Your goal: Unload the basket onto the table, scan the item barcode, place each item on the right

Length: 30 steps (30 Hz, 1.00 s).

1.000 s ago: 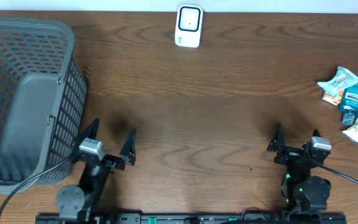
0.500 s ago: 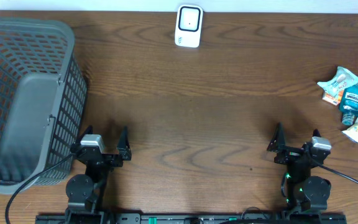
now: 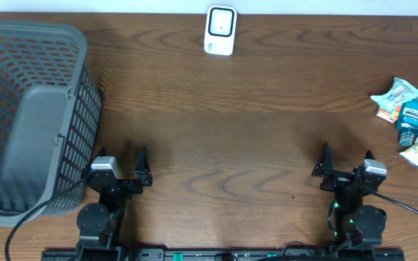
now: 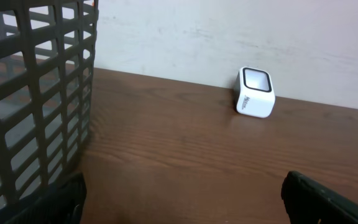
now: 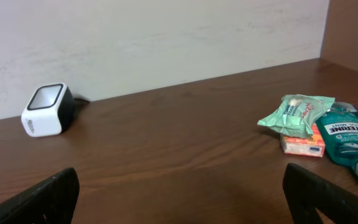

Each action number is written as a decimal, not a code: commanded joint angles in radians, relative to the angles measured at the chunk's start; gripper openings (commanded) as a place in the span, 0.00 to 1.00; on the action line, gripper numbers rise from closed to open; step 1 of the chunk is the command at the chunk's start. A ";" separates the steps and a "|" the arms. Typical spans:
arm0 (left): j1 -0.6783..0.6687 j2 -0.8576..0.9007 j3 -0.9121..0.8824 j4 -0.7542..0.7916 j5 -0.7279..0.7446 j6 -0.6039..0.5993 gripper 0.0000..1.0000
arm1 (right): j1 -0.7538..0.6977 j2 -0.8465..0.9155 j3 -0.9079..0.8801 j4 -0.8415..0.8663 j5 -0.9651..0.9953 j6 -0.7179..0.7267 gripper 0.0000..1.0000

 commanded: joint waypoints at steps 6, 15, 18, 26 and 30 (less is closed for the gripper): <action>0.004 -0.005 -0.014 -0.038 -0.002 -0.009 0.98 | -0.014 -0.006 -0.001 -0.005 -0.003 -0.023 0.99; 0.004 -0.005 -0.014 -0.038 -0.002 -0.009 0.98 | -0.014 -0.005 -0.001 -0.004 0.002 -0.205 0.99; 0.004 -0.005 -0.014 -0.038 -0.002 -0.009 0.98 | -0.014 -0.005 -0.001 -0.004 0.002 -0.205 0.99; 0.008 -0.005 -0.014 -0.038 -0.002 -0.009 0.98 | -0.014 -0.005 -0.001 -0.004 0.002 -0.205 0.99; 0.031 -0.005 -0.014 -0.038 -0.002 -0.009 0.98 | -0.014 -0.005 -0.001 -0.004 0.002 -0.205 0.99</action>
